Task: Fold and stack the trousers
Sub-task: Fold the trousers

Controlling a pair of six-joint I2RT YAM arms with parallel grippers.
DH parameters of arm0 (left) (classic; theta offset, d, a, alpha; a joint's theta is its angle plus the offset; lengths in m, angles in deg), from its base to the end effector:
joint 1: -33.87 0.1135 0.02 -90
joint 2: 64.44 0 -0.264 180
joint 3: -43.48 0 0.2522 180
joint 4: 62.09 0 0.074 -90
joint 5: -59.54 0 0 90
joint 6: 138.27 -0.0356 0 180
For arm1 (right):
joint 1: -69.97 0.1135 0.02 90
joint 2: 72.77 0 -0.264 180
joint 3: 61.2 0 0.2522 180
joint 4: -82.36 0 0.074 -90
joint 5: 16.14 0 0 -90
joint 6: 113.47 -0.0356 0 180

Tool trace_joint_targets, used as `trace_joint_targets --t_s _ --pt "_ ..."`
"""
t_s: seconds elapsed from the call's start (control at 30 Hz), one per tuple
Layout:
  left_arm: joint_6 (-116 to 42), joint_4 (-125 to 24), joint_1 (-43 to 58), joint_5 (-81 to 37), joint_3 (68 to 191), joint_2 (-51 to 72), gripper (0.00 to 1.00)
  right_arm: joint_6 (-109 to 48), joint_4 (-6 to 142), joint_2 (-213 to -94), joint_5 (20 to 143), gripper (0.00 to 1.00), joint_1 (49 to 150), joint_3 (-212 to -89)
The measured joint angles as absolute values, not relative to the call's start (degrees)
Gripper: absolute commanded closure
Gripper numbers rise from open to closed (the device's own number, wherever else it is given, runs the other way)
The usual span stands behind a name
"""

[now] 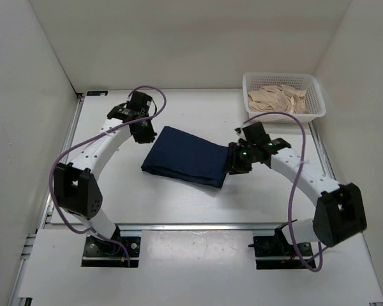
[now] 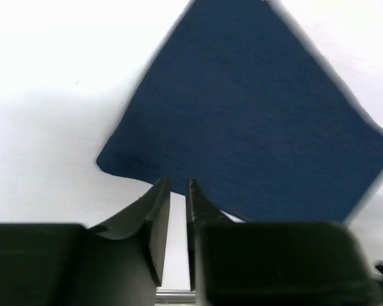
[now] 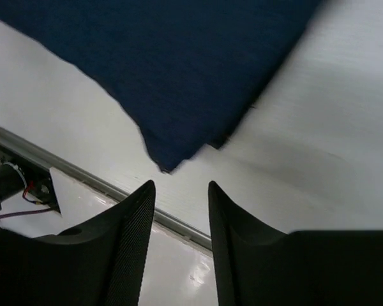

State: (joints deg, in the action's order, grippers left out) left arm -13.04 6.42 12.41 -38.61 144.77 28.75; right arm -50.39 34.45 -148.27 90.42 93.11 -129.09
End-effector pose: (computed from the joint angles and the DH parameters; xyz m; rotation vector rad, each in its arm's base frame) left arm 0.3167 -0.1191 0.3176 -0.3625 2.5918 -0.1641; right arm 0.2398 0.1135 0.2466 -0.0320 2.6338 0.6924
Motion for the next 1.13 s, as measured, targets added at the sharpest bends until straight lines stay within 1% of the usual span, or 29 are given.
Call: trace_joint_targets --t_s 0.03,0.07,0.1,0.13,0.27,0.4,0.5,0.53,0.57,0.6,0.63,0.7,0.73,0.8,0.87,0.97,1.13 --pt "-13.3 5.6 13.4 -38.4 142.6 29.0 0.8 -50.3 34.9 -150.2 90.1 0.62 95.4 -130.5" --pt "-13.5 4.6 14.3 -38.1 140.6 29.8 0.85 -50.3 35.7 -152.4 89.8 0.65 97.7 -132.1" --pt "-13.5 3.9 14.9 -37.9 138.9 31.0 0.87 -50.3 37.0 -154.7 89.7 0.68 99.6 -133.3" --pt "-13.4 3.2 15.6 -37.6 137.6 32.5 0.9 -50.5 38.3 -156.8 89.7 0.68 100.7 -134.0" --pt "-11.1 -1.5 16.4 -34.3 130.8 38.2 0.9 -52.1 42.5 -165.9 88.3 0.71 101.4 -133.9" --pt "-6.7 -5.3 14.6 -30.3 121.2 38.0 0.9 -54.4 43.3 -173.0 87.2 0.71 100.2 -133.4" --pt "-4.8 -6.1 12.4 -28.6 117.2 35.0 0.9 -55.0 42.9 -172.7 85.4 0.61 99.5 -134.3" --pt "-4.5 -6.9 11.8 -28.0 115.6 33.5 0.9 -55.0 42.6 -172.2 84.2 0.48 99.6 -134.6" --pt "-4.3 -7.0 11.2 -27.6 114.1 31.6 0.9 -54.8 42.0 -171.4 82.8 0.4 99.6 -135.0" --pt "-4.3 -6.8 10.9 -27.2 112.8 29.3 0.9 -54.2 41.0 -169.8 80.7 0.35 99.7 -135.5" --pt "-4.2 -6.3 10.8 -27.0 111.7 26.5 0.85 -54.1 40.0 -167.9 78.8 0.29 99.7 -136.1" --pt "-4.5 -4.1 10.9 -27.2 111.2 20.4 0.76 -52.9 37.5 -162.8 74.5 0.23 99.6 -138.8" --pt "-4.8 -2.6 10.9 -27.7 112.0 17.3 0.61 -52.3 36.4 -159.8 72.0 0.16 99.5 -141.1" --pt "-5.9 0.6 10.9 -28.9 115.6 11.9 0.41 -51.0 35.4 -154.3 67.5 0.08 99.1 -145.3" --pt "-7.6 3.4 10.9 -30.9 121.0 8.5 0.24 -49.8 34.9 -149.0 63.4 0.01 98.4 -148.5" --pt "-9.9 6.6 10.9 -35.1 130.3 5.1 0.19 -48.5 33.2 -142.3 56.8 0.01 96.4 -150.2" --pt "-13.0 10.7 10.9 -42.8 138.6 -0.3 0.19 -48.4 27.1 -135.7 46.6 0.01 93.5 -150.1"
